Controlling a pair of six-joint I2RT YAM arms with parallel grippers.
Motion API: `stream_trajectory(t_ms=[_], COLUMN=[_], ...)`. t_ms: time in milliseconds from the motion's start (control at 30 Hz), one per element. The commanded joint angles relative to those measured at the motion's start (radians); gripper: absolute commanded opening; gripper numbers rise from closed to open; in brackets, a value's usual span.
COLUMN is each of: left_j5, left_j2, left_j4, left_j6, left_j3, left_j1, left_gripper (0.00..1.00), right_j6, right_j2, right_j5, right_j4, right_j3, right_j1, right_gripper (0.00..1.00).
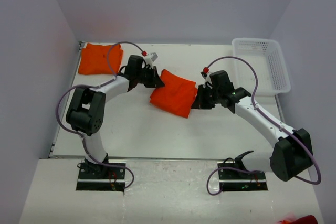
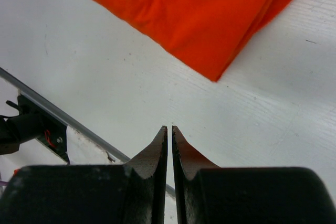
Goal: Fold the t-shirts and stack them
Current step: Put the neatly folded tshirt into the corner of the board with the left arm
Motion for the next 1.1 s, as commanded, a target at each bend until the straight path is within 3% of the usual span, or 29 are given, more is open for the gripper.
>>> stream_trajectory(t_ms=[0, 500, 1067], left_j5=[-0.086, -0.086, -0.042], left_j2=[-0.085, 0.082, 0.399], left_j4=[-0.111, -0.282, -0.589], left_j6=[0.086, 0.209, 0.358], left_j3=[0.111, 0.412, 1.002], left_j1=[0.004, 0.136, 0.309], left_gripper=[0.0, 0.0, 0.0], right_j6=[0.005, 0.012, -0.009], right_j2=[-0.027, -0.048, 0.027], right_j5=[0.009, -0.04, 0.016], right_j4=[0.026, 0.044, -0.026], right_j3=[0.013, -0.051, -0.007], right_j1=[-0.001, 0.013, 0.113], right_gripper=[0.07, 0.08, 0.08])
